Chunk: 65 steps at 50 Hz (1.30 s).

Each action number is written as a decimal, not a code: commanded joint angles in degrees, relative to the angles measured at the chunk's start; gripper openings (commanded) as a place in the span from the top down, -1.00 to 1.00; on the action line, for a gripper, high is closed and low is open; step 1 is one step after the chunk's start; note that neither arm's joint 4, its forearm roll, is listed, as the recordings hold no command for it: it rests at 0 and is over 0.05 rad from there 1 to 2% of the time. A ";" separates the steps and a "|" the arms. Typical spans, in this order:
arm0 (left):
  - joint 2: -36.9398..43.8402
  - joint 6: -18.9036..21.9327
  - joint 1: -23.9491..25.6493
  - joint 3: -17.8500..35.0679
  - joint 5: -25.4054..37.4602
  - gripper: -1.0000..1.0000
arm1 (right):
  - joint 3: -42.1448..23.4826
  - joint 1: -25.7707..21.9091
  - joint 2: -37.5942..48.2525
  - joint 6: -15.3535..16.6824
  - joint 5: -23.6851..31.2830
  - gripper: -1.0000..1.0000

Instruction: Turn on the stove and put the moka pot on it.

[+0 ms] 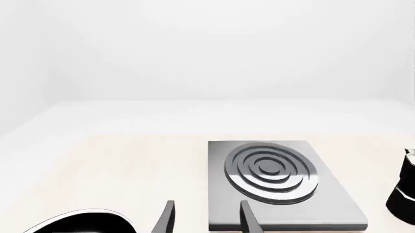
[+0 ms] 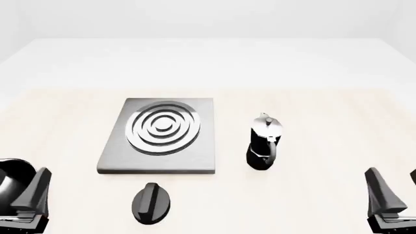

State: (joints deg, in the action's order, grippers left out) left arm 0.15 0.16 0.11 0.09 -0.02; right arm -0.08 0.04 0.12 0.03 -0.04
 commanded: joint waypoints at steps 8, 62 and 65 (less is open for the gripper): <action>14.05 2.56 2.79 2.60 -6.83 -1.00 | 0.05 0.06 2.51 0.56 -1.84 -1.00; 72.20 -2.08 24.05 38.82 19.84 -1.00 | 0.03 0.35 6.86 1.58 -4.42 -1.00; 72.71 -3.44 25.16 38.36 19.75 -1.00 | 0.03 0.37 6.77 1.60 -4.30 -1.00</action>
State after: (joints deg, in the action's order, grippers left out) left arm 67.32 1.98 20.35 36.96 17.34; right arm -0.05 0.30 7.27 1.65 -4.69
